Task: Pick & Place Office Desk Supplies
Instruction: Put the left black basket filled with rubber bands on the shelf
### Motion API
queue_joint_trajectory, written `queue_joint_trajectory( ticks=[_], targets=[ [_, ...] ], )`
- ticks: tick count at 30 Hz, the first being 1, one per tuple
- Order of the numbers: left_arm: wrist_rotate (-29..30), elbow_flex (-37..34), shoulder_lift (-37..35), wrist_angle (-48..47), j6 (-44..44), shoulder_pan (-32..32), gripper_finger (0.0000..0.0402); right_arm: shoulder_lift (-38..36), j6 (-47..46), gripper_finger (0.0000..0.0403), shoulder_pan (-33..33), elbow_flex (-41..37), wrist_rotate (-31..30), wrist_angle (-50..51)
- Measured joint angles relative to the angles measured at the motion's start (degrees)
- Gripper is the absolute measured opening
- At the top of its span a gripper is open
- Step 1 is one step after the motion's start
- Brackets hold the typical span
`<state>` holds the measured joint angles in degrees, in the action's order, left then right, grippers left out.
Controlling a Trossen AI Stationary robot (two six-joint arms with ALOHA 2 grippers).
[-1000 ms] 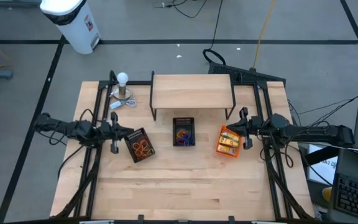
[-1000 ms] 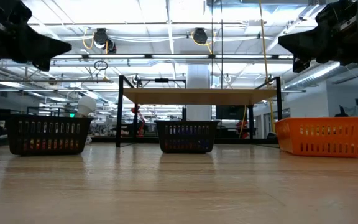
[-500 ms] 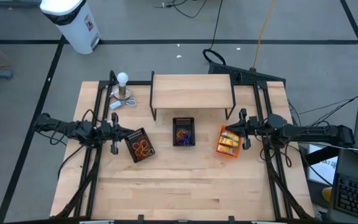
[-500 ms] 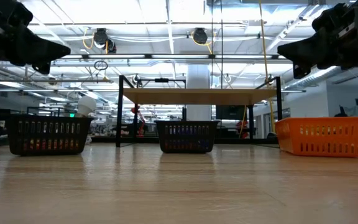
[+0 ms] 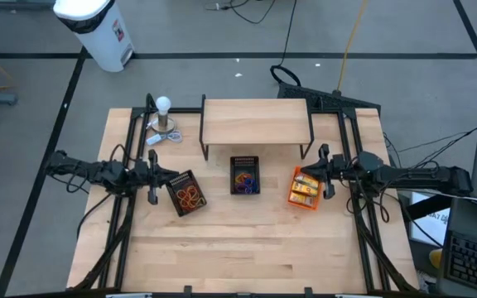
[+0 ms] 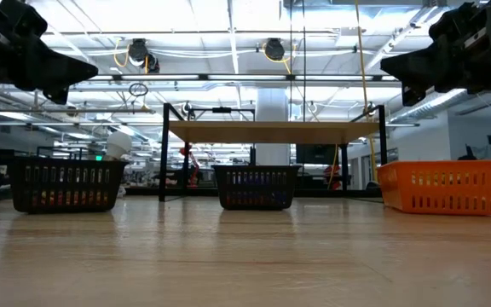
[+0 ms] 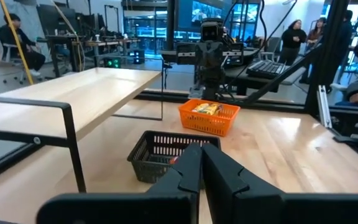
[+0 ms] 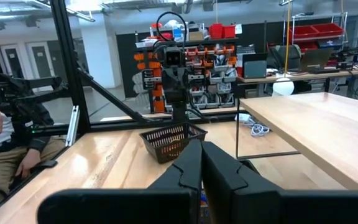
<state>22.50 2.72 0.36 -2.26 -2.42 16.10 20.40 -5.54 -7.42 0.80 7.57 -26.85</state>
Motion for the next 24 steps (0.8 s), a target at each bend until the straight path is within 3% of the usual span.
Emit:
queue_joint_trajectory(
  ticks=[6,11,15,19,24],
  targets=[
    [1.67,0.15,0.39,0.13,-5.79,0.0,0.0018,0.01,0.17,0.0,0.0,0.0,-0.26,-0.02],
    [3.65,4.43,8.0,0.61,-9.98,0.84,0.0003,0.02,-0.37,0.0,0.0,0.0,-0.26,-1.75],
    [3.71,12.62,20.78,-3.11,-13.34,3.13,0.0003,0.04,-0.85,0.0,0.0,0.0,-0.26,-1.66],
    [4.27,24.01,35.65,-14.08,-21.61,5.14,0.0006,0.04,-0.87,0.0,0.0,0.0,-0.26,-1.64],
    [-1.44,35.97,52.63,-27.7,-33.7,6.1,0.0007,0.04,-0.79,0.0,0.0,0.0,-0.26,-1.64]
  ],
)
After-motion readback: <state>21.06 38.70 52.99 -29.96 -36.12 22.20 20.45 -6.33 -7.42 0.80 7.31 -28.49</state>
